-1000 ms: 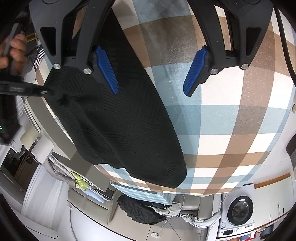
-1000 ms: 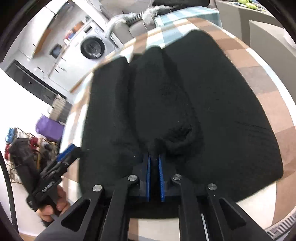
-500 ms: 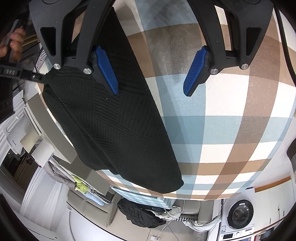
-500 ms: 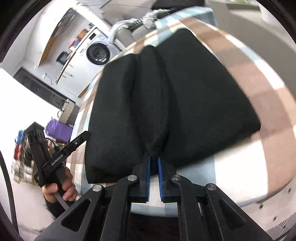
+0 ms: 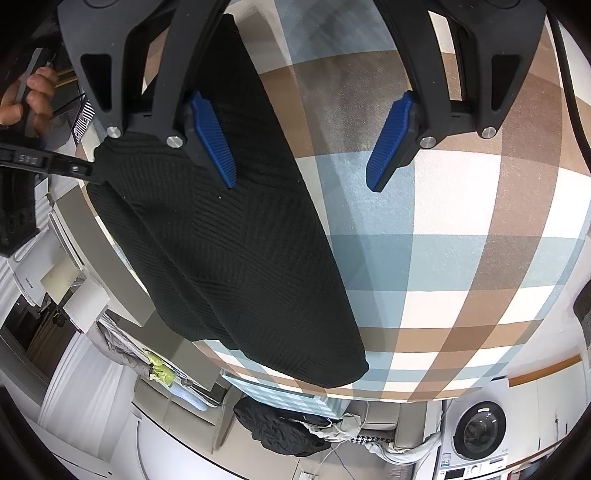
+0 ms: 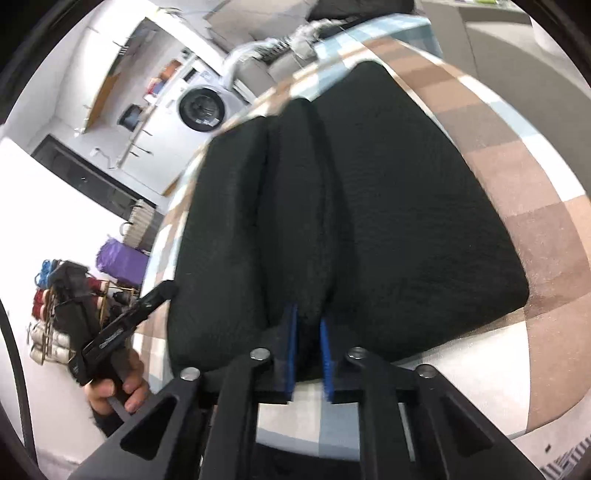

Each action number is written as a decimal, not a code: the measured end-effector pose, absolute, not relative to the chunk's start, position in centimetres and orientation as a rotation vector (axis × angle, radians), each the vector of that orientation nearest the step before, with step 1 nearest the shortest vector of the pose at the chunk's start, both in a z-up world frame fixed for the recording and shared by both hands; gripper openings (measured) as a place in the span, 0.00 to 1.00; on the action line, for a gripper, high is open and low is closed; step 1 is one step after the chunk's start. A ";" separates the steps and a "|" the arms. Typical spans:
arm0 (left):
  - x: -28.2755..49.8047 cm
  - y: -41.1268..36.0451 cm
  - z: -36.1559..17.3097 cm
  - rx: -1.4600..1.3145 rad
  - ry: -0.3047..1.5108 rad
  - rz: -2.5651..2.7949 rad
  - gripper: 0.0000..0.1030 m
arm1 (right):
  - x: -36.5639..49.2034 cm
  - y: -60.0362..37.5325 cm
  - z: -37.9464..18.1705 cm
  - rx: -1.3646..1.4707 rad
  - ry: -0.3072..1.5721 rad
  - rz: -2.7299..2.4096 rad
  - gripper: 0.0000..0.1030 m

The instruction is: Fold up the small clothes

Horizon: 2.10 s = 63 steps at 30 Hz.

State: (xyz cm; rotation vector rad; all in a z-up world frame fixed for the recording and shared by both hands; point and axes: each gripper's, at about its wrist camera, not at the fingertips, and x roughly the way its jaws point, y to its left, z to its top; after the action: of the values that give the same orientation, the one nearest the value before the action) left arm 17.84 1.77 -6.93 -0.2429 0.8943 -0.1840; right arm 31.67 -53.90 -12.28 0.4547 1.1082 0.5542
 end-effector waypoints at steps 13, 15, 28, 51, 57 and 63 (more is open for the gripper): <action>15.0 -2.1 -6.2 -0.161 0.898 -0.302 0.69 | 31.4 -53.8 -12.7 0.376 1.146 0.515 0.10; 14.6 -3.3 -6.3 -0.121 0.902 -0.337 0.69 | 31.5 -54.0 -12.0 0.369 1.120 0.515 0.20; 13.6 -5.5 -7.7 0.021 0.985 -0.380 0.69 | 37.3 -48.7 -11.3 0.327 1.094 0.664 0.42; 17.7 0.7 -7.7 -0.298 0.955 -0.312 0.69 | 38.6 -48.8 -12.5 0.353 1.095 0.680 0.29; 17.0 -0.1 -8.2 -0.293 0.960 -0.322 0.69 | 34.4 -48.9 -12.6 0.252 1.102 0.837 0.37; 16.9 -0.2 -7.9 -0.264 0.950 -0.315 0.69 | 32.9 -47.9 -11.0 0.152 1.027 0.917 0.05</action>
State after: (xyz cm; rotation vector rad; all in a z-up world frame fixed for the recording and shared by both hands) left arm 16.94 -0.18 -7.89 -0.2644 0.9498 -0.3148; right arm 32.87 -47.85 -11.04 0.1524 1.0266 0.9171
